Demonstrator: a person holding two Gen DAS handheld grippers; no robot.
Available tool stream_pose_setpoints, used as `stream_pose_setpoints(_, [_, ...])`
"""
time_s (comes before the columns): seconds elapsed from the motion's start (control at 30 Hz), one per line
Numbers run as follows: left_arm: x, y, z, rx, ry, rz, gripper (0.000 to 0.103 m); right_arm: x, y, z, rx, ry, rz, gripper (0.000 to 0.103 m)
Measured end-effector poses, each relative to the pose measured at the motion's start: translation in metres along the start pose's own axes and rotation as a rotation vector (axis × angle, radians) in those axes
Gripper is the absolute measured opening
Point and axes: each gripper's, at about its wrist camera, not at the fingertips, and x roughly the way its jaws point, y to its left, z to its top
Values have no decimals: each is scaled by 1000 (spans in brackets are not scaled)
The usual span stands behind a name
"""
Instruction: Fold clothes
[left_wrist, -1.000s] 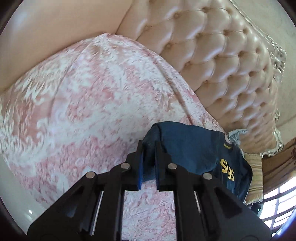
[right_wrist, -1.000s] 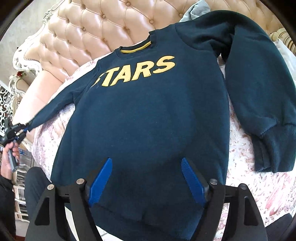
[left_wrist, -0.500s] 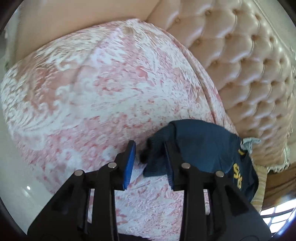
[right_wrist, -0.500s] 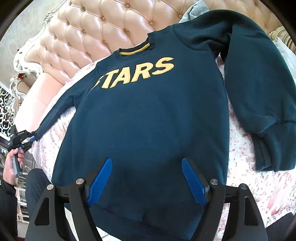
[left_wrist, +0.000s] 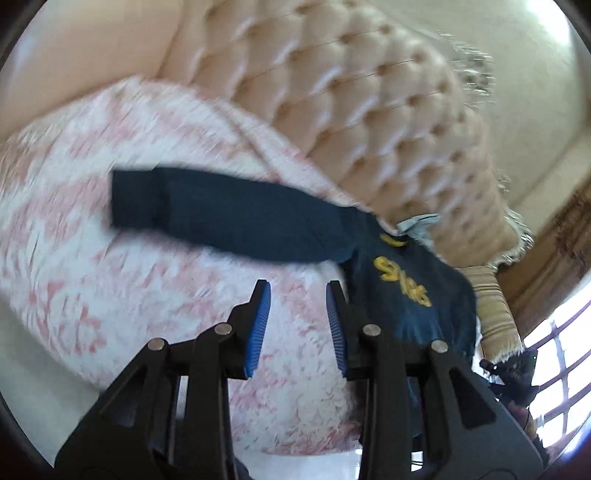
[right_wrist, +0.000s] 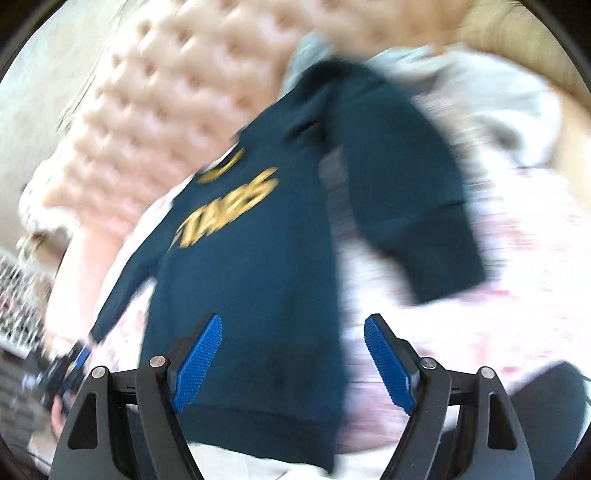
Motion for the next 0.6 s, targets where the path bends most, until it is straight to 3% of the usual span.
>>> stream_pose_setpoints(0.1, [5, 10, 1, -47, 24, 5, 34, -22, -32, 4, 20, -73, -127, 80])
stream_pose_setpoints(0.2, [7, 15, 2, -74, 38, 4, 34, -16, -37, 7, -106, -79, -236, 80])
stream_pose_setpoints(0.3, [3, 10, -2, -57, 57, 19, 34, 0, -31, 14, -209, -50, -234, 80])
stream_pose_setpoints(0.5, [6, 16, -1, -78, 78, 36, 34, 28, -36, 46, -177, -23, -176, 80])
stream_pose_setpoints(0.53, [6, 18, -1, -88, 78, 39, 34, 31, -36, 48, -167, -9, -151, 76])
stream_pose_setpoints(0.6, [6, 22, 0, -110, 76, 38, 34, 35, -36, 54, -149, 22, -100, 11])
